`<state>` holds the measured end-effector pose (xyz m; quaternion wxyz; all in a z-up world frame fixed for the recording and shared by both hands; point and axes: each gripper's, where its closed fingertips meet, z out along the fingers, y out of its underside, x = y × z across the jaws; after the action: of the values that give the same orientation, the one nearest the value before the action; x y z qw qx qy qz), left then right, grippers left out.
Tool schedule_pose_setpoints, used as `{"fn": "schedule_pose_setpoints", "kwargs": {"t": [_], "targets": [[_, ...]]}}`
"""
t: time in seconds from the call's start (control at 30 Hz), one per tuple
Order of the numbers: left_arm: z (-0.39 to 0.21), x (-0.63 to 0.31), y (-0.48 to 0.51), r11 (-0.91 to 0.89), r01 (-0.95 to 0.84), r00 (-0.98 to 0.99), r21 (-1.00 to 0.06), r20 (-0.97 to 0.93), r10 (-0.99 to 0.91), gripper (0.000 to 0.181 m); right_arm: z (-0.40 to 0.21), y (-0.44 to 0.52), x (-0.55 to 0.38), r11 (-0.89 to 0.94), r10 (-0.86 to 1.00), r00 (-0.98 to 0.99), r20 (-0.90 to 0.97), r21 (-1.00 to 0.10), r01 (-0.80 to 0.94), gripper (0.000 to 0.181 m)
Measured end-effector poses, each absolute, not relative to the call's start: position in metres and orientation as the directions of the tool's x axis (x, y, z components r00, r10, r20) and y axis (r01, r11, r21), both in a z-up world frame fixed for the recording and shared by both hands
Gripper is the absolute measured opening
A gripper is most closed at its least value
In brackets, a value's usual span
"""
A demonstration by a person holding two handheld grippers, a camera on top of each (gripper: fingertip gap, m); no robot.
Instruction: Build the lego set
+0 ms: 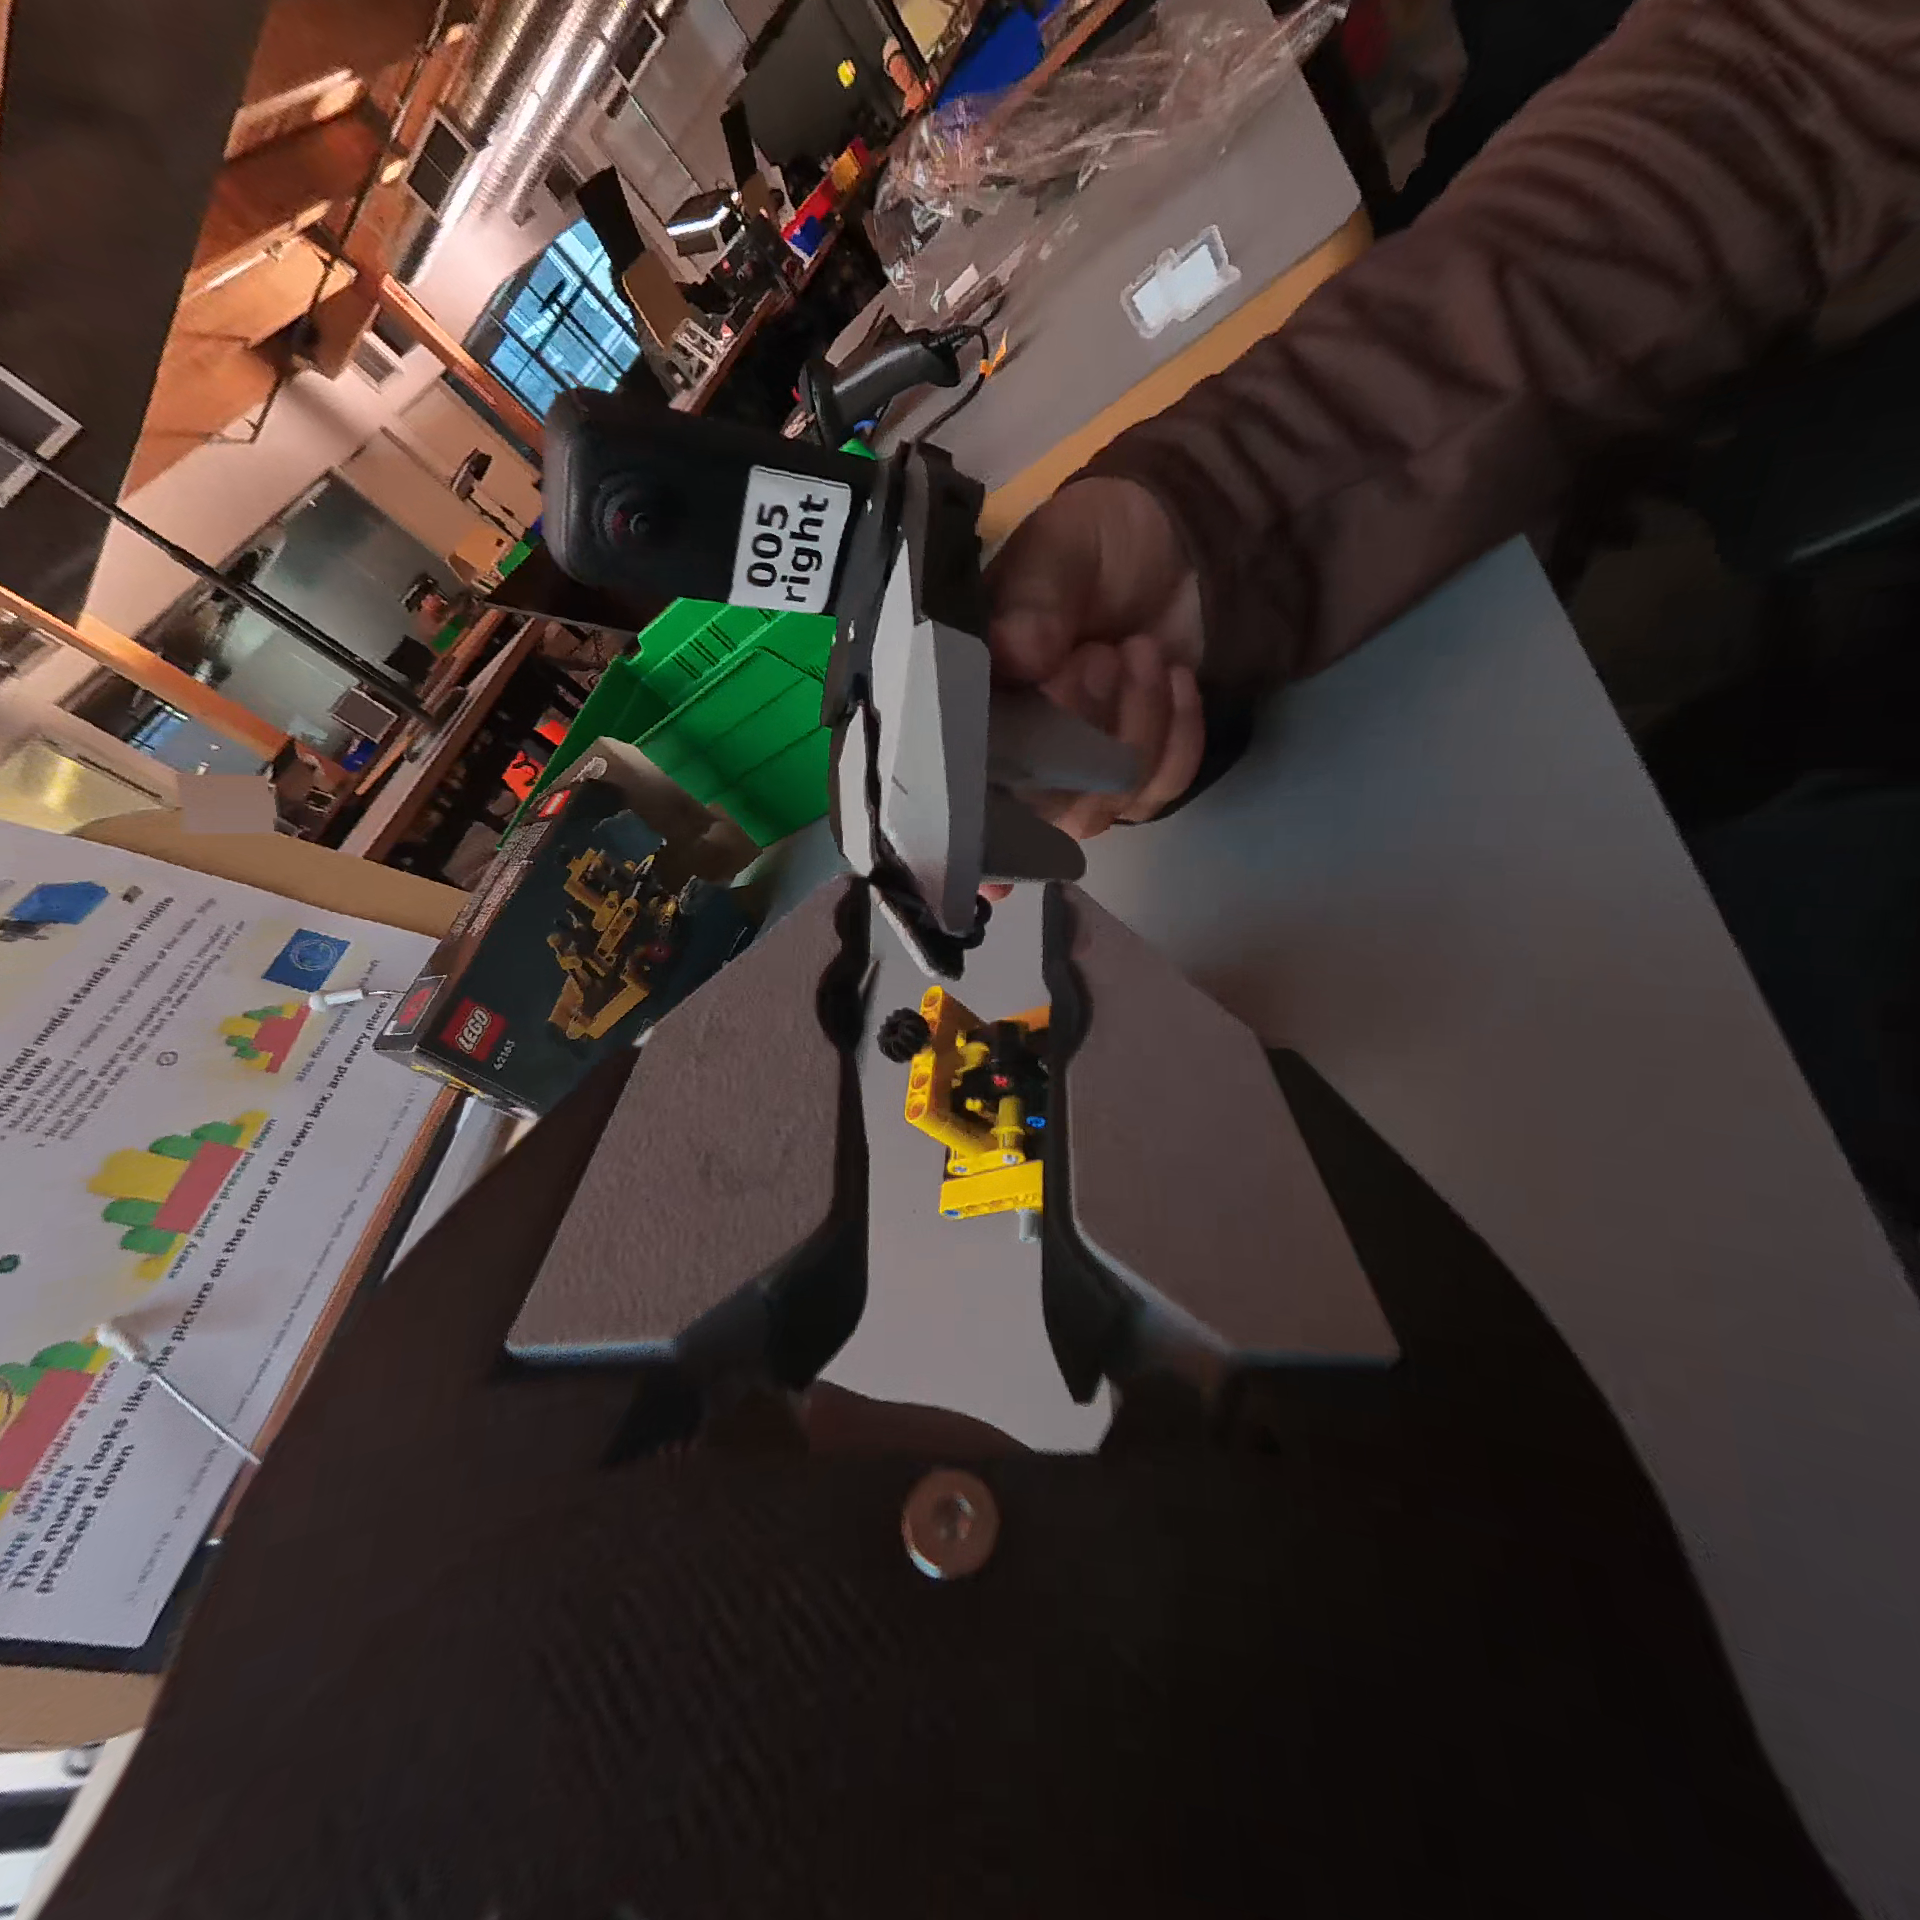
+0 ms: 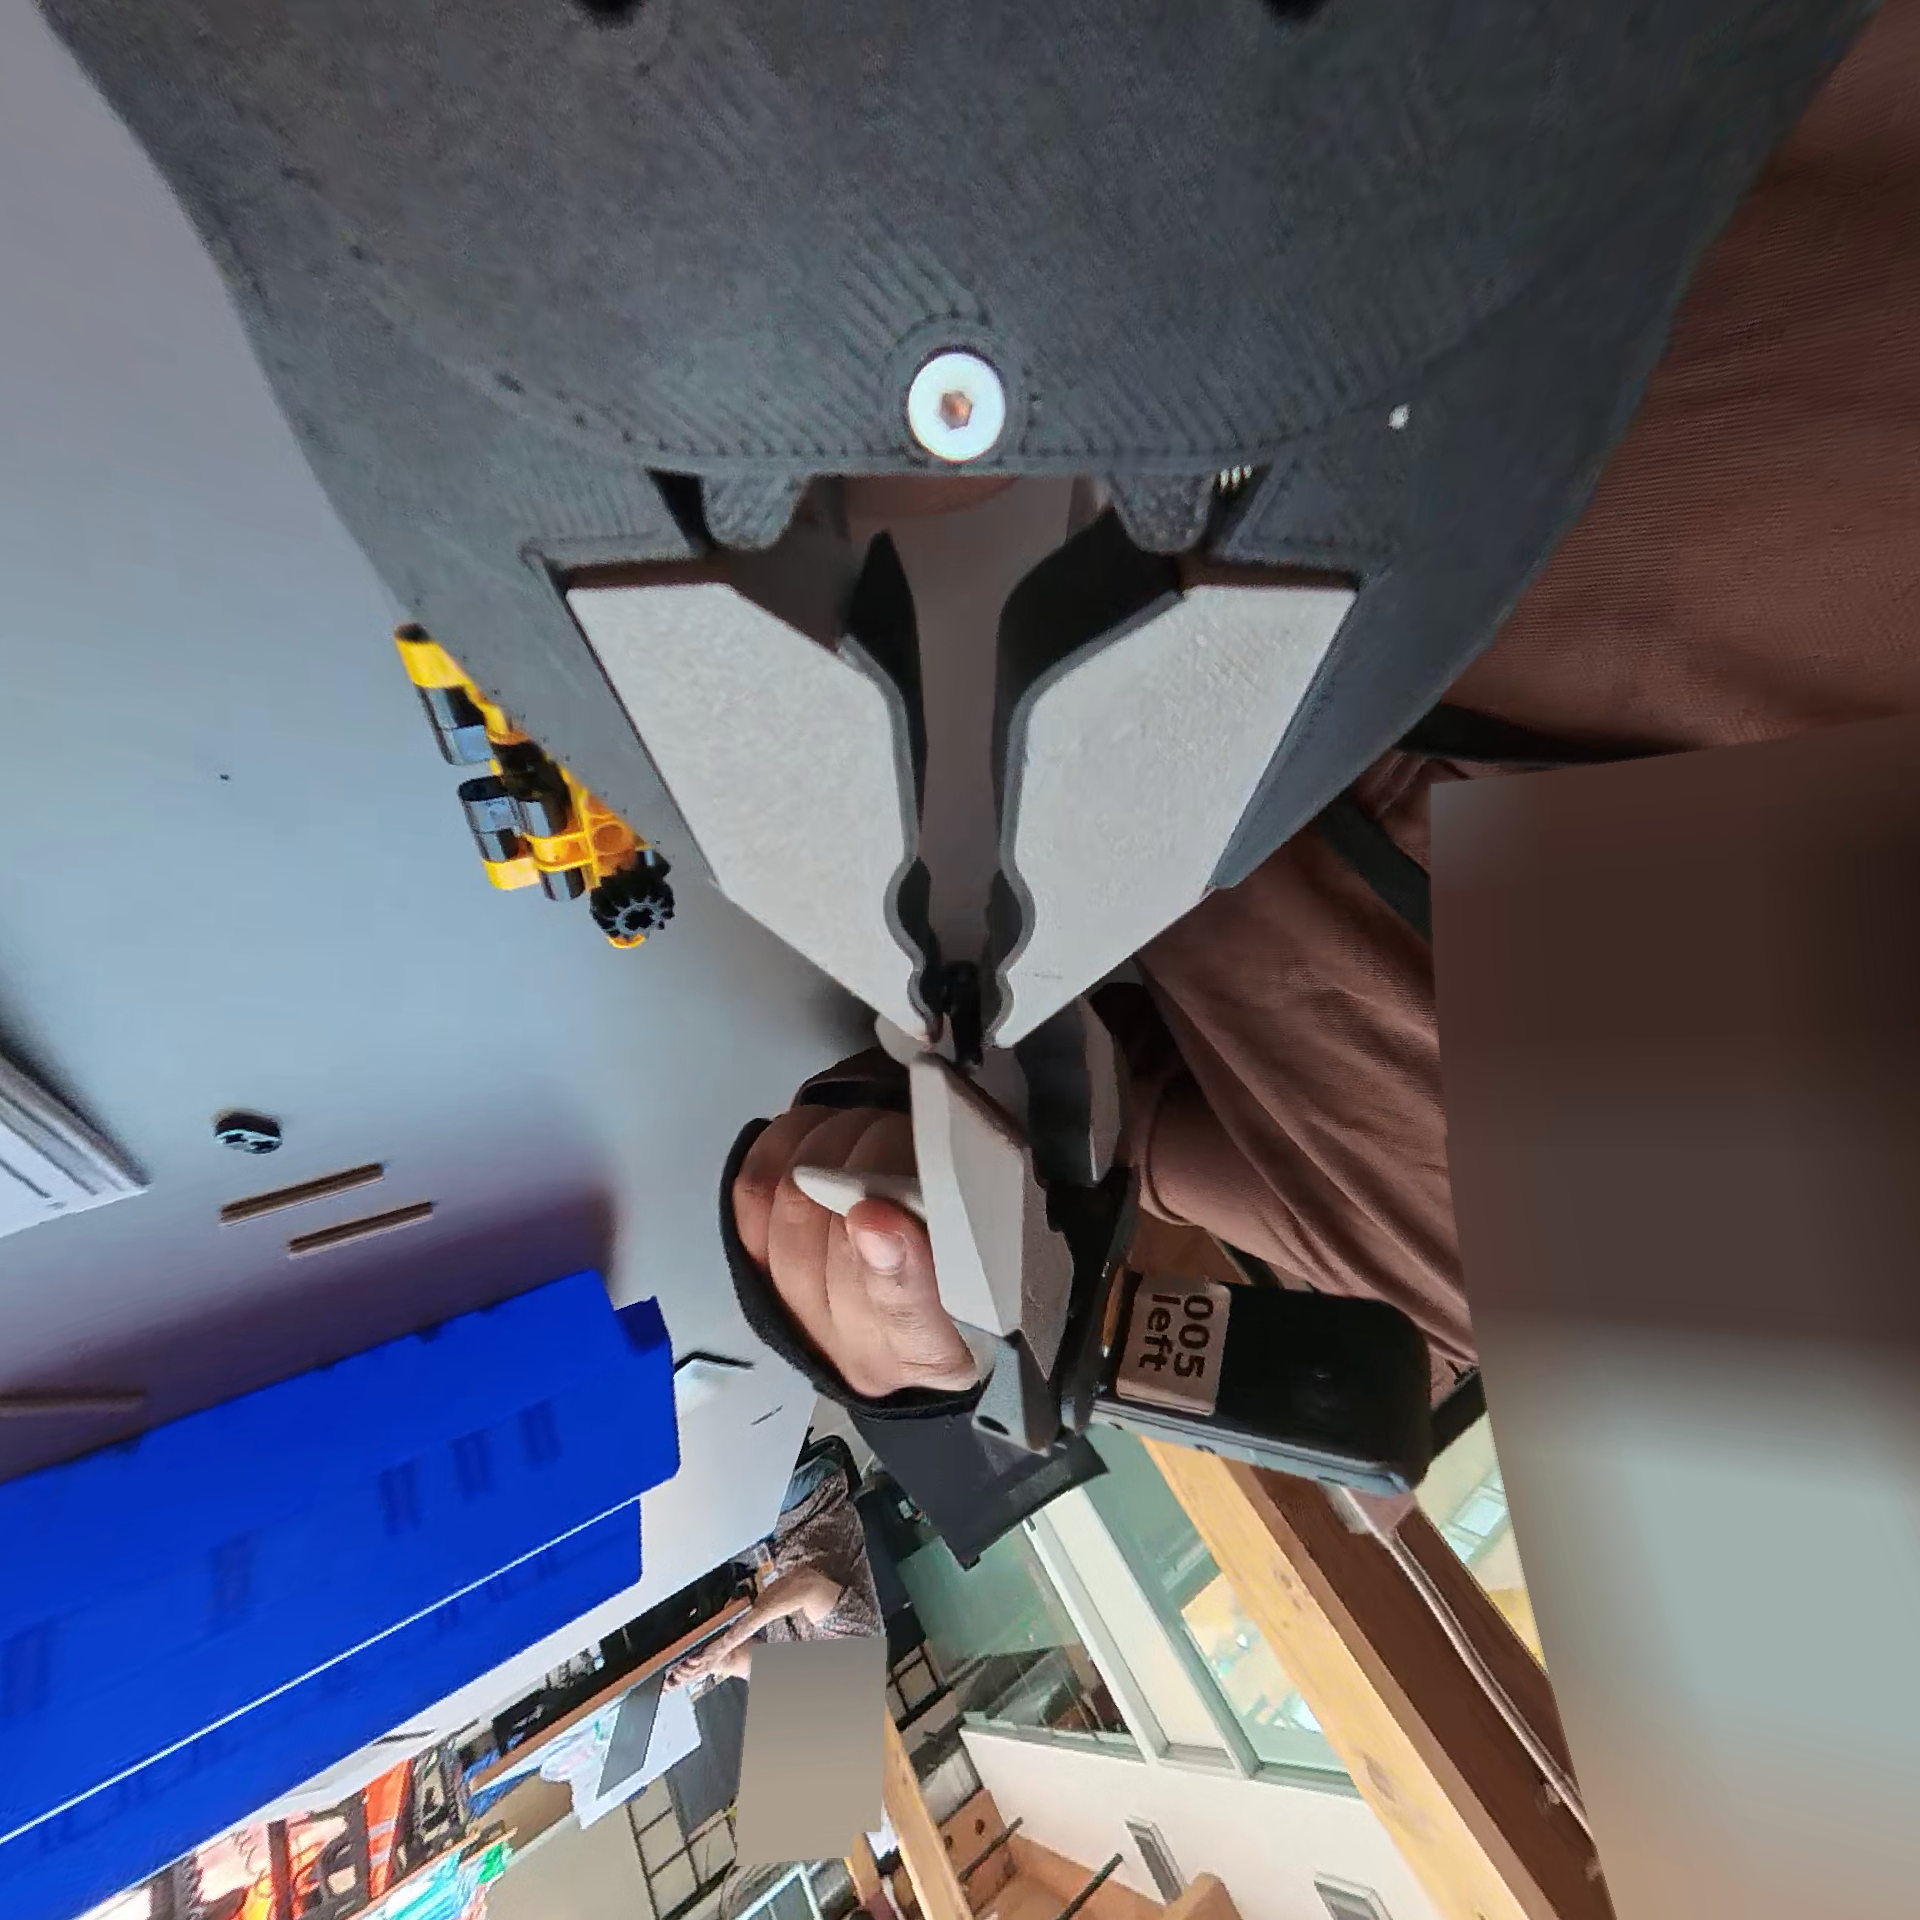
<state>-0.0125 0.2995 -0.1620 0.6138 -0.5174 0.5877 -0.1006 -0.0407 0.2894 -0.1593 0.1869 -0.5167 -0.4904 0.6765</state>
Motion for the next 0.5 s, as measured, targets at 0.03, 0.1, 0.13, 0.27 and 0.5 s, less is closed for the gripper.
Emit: {"fn": "schedule_pose_setpoints", "kwargs": {"t": [0.03, 0.1, 0.13, 0.27, 0.5], "targets": [[-0.166, -0.013, 0.3, 0.456, -0.497, 0.281, -0.738, -0.634, -0.72, 0.028, -0.16, 0.287, -0.041, -0.452, 0.749, -0.404, -0.524, -0.851, 0.266, 0.003], [-0.168, -0.013, 0.299, 0.475, -0.488, 0.285, -0.732, -0.648, -0.706, 0.027, -0.164, 0.282, -0.043, -0.457, 0.734, -0.411, -0.541, -0.84, 0.291, 0.003], [-0.169, -0.012, 0.298, 0.478, -0.478, 0.287, -0.737, -0.645, -0.708, 0.026, -0.166, 0.281, -0.044, -0.457, 0.731, -0.409, -0.546, -0.837, 0.301, 0.003], [-0.172, -0.014, 0.297, 0.484, -0.484, 0.28, -0.729, -0.653, -0.704, 0.027, -0.173, 0.278, -0.048, -0.478, 0.7, -0.41, -0.584, -0.811, 0.338, 0.003], [-0.178, -0.016, 0.289, 0.498, -0.476, 0.243, -0.725, -0.653, -0.718, 0.022, -0.178, 0.271, -0.05, -0.493, 0.66, -0.43, -0.617, -0.787, 0.372, 0.003]]}}
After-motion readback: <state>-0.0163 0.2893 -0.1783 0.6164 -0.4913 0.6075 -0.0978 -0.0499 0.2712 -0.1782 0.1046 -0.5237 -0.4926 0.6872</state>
